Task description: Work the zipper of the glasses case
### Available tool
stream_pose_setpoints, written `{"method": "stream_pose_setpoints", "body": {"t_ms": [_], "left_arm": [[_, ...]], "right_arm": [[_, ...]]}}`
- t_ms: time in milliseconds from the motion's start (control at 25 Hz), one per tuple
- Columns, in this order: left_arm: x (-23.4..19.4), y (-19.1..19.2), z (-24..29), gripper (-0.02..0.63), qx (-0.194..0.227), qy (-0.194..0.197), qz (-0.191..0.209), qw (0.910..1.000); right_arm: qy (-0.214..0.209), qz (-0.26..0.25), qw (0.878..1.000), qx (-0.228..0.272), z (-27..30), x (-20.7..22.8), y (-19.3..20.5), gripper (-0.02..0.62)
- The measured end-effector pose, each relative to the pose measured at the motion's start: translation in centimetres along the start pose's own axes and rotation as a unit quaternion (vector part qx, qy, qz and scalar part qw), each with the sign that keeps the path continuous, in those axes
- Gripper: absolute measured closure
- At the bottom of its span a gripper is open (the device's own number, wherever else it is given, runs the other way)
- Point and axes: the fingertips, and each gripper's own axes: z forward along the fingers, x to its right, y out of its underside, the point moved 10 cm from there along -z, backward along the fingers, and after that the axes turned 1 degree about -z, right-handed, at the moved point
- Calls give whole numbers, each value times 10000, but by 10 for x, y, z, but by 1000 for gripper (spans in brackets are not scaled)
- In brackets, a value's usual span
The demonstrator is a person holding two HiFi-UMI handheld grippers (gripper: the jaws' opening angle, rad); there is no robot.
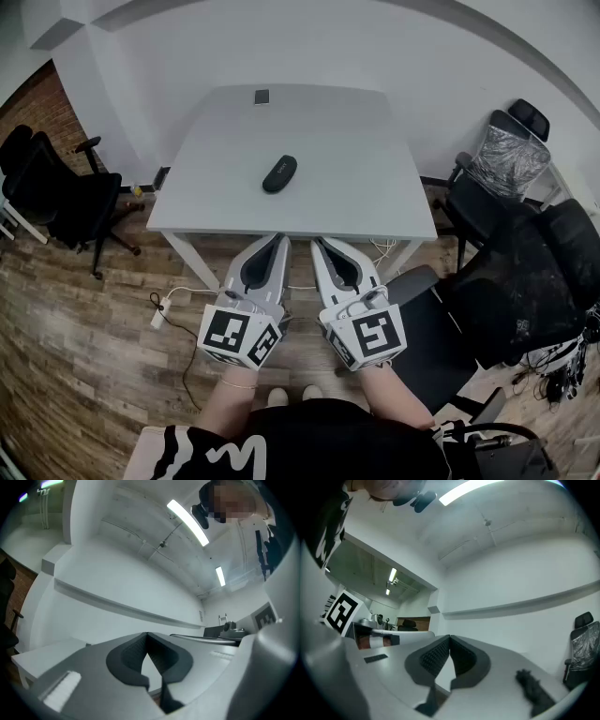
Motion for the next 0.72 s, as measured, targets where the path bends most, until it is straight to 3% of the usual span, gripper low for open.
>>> {"method": "stream_pose_setpoints", "body": {"t_ms": [440, 720], "left_arm": [[9, -1, 22, 615, 152, -266, 114, 9995], [-15, 3, 42, 615, 233, -386, 97, 9989]], "right_arm": [[-187, 45, 9998, 81, 7, 28, 9, 589], [-204, 113, 9996, 128, 36, 47, 21, 589]]}}
